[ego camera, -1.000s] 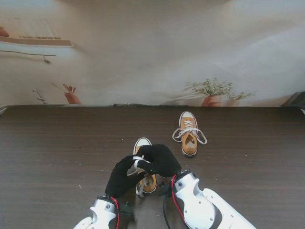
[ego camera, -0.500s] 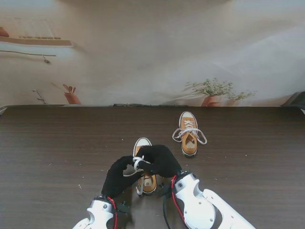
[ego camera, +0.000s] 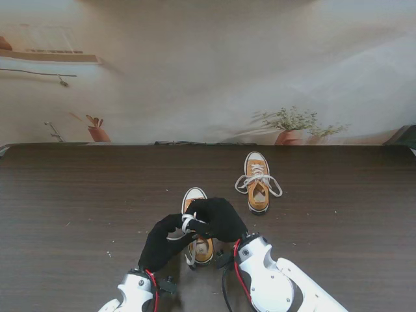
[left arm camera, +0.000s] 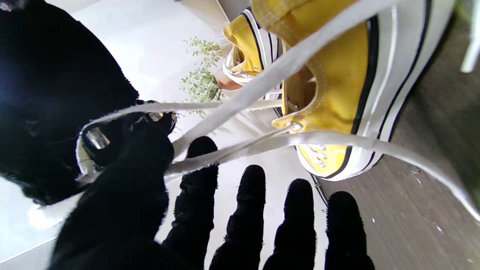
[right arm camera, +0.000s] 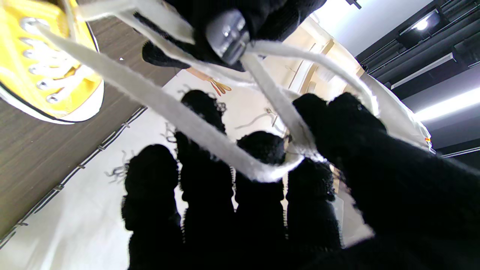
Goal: Tie the shoelaces into a bow on the shoes
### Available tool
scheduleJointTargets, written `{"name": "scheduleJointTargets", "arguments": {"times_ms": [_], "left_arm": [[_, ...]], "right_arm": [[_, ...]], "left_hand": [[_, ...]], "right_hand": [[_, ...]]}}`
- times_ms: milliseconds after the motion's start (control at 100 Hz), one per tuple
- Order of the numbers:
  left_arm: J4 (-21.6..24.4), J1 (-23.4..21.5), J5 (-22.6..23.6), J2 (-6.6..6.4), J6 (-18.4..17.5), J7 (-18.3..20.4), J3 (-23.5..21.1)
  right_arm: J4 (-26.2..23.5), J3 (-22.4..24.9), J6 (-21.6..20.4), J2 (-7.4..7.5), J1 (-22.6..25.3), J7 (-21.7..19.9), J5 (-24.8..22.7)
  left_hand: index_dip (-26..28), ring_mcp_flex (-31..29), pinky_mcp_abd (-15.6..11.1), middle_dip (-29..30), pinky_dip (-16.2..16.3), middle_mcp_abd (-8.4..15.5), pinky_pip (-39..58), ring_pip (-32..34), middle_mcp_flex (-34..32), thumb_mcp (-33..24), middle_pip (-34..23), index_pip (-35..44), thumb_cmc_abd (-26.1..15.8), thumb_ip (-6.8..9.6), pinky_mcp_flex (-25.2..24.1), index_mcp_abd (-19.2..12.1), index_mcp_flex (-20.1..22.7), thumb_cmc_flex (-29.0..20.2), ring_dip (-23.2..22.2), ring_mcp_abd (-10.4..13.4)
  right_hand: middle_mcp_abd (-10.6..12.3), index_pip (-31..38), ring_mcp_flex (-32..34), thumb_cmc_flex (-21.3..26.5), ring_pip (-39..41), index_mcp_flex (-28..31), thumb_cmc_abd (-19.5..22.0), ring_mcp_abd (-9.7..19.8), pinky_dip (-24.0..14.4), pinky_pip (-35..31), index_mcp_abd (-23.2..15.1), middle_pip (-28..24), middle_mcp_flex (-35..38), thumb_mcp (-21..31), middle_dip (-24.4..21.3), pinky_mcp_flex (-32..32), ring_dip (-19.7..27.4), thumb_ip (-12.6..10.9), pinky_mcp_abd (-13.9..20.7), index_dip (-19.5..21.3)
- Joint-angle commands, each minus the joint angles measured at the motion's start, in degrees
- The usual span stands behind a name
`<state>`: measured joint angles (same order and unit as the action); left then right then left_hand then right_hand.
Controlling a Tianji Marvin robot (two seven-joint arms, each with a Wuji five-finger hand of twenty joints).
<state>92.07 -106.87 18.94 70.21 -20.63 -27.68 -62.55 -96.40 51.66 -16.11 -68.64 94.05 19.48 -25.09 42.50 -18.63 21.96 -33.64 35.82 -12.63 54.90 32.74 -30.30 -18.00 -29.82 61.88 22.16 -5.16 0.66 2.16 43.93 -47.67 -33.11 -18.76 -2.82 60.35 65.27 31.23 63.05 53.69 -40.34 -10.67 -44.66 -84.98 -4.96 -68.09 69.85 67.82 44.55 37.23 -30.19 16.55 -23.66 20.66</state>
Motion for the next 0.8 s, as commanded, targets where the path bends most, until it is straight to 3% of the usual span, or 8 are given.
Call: {"name": "scheduleJointTargets", "arguments": {"times_ms": [0, 170, 310, 390, 660, 680, 790], "left_arm": [[0.9, -0.6, -0.9, 0.22, -0.3, 0.8, 0.0], [2.1, -1.5, -4.5, 0.26, -1.0, 2.5, 0.0], [3.1, -2.4, -9.1, 0.06, -2.2, 5.3, -0.3], [3.6, -3.0, -10.9, 0.01, -2.3, 6.2, -0.5], [3.8, -4.8, -10.3, 0.14, -2.6, 5.0, -1.7], [3.8, -4.9, -10.2, 0.12, -2.5, 5.0, -1.8], [3.7, -5.4, -10.8, -0.08, -2.3, 5.9, -2.3]], "right_arm": [[-0.2, -0.2, 0.2, 0.11, 0.1, -0.8, 0.1], [-0.1, -0.4, 0.2, 0.14, 0.0, -1.0, 0.0], [-0.1, -0.5, 0.3, 0.18, 0.0, -1.1, 0.0], [-0.1, -0.6, 0.4, 0.2, 0.0, -1.1, -0.1], [-0.3, -0.6, 0.7, 0.26, -0.1, -1.5, 0.0], [-0.3, -0.6, 0.8, 0.26, -0.1, -1.5, 0.0], [-0.3, -0.7, 0.8, 0.24, -0.1, -1.5, 0.1]], "left_hand": [[-2.2, 1.3, 0.4, 1.0, 0.5, -0.5, -0.5, -1.0, -0.9, 2.7, 1.4, -0.8, -2.6, 0.94, -1.0, -6.7, 4.3, -0.1, 0.3, 0.0], [-11.7, 2.0, 0.4, 3.3, 0.8, -0.4, -2.4, -2.6, -1.2, 5.4, 3.8, -8.3, -6.2, 1.41, -2.0, -4.4, 9.6, -3.2, 0.6, -0.5], [-25.6, 3.9, -0.7, 5.5, 1.8, 0.3, -6.7, -4.7, 0.7, 12.3, 6.0, -20.6, -9.0, 2.63, -3.9, -4.5, 7.9, -9.6, 0.6, 0.3], [-30.5, 4.5, -1.1, 5.7, 2.6, 0.6, -7.8, -5.2, 1.7, 14.1, 6.4, -25.4, -9.7, 3.01, -4.5, -4.9, 6.3, -11.3, 0.5, 0.5], [-33.5, 4.8, -1.3, 5.8, 4.5, 0.8, -9.1, -5.5, 3.0, 16.2, 6.7, -37.5, -11.4, 3.78, -4.4, -5.8, 1.3, -14.3, -0.3, 0.9], [-31.6, 4.9, -1.4, 5.8, 4.6, 0.9, -9.2, -5.5, 3.3, 16.6, 6.8, -41.2, -11.7, 3.8, -4.5, -6.3, 1.7, -14.6, -0.4, 1.0], [-30.5, 5.7, -2.1, 5.9, 4.9, 1.2, -9.6, -5.8, 4.9, 16.1, 7.2, -44.5, -12.8, 3.81, -4.9, -8.2, -3.9, -15.5, -0.4, 1.7]], "right_hand": [[0.3, 0.7, 0.8, 2.7, 0.0, 0.9, -0.4, 0.0, 0.4, 0.1, -3.9, 0.1, 0.3, 0.4, 0.2, 0.3, 0.6, 0.5, -0.7, -0.5], [0.3, 0.7, 0.8, 2.6, 0.0, 0.9, -0.4, 0.0, 0.4, 0.1, -3.8, 0.1, 0.3, 0.4, 0.2, 0.3, 0.6, 0.5, -0.6, -0.5], [0.2, 0.7, 0.8, 2.7, 0.0, 0.9, -0.4, 0.0, 0.4, 0.1, -3.8, 0.1, 0.3, 0.4, 0.2, 0.3, 0.6, 0.5, -0.6, -0.4], [0.4, 0.7, 0.8, 2.6, 0.0, 0.9, -0.3, 0.0, 0.4, 0.1, -3.8, 0.1, 0.3, 0.3, 0.2, 0.3, 0.6, 0.5, -0.6, -0.4], [0.2, 0.7, 0.8, 2.7, 0.0, 0.9, -0.3, 0.0, 0.4, 0.1, -3.8, 0.1, 0.3, 0.3, 0.2, 0.3, 0.6, 0.5, -0.6, -0.5], [0.2, 0.7, 0.8, 2.7, 0.0, 0.9, -0.4, 0.0, 0.4, 0.1, -3.8, 0.1, 0.3, 0.3, 0.2, 0.3, 0.6, 0.5, -0.6, -0.5], [0.3, 0.7, 0.7, 2.6, 0.0, 0.9, -0.3, 0.0, 0.4, 0.1, -3.8, 0.1, 0.3, 0.3, 0.2, 0.3, 0.6, 0.5, -0.6, -0.5]]}}
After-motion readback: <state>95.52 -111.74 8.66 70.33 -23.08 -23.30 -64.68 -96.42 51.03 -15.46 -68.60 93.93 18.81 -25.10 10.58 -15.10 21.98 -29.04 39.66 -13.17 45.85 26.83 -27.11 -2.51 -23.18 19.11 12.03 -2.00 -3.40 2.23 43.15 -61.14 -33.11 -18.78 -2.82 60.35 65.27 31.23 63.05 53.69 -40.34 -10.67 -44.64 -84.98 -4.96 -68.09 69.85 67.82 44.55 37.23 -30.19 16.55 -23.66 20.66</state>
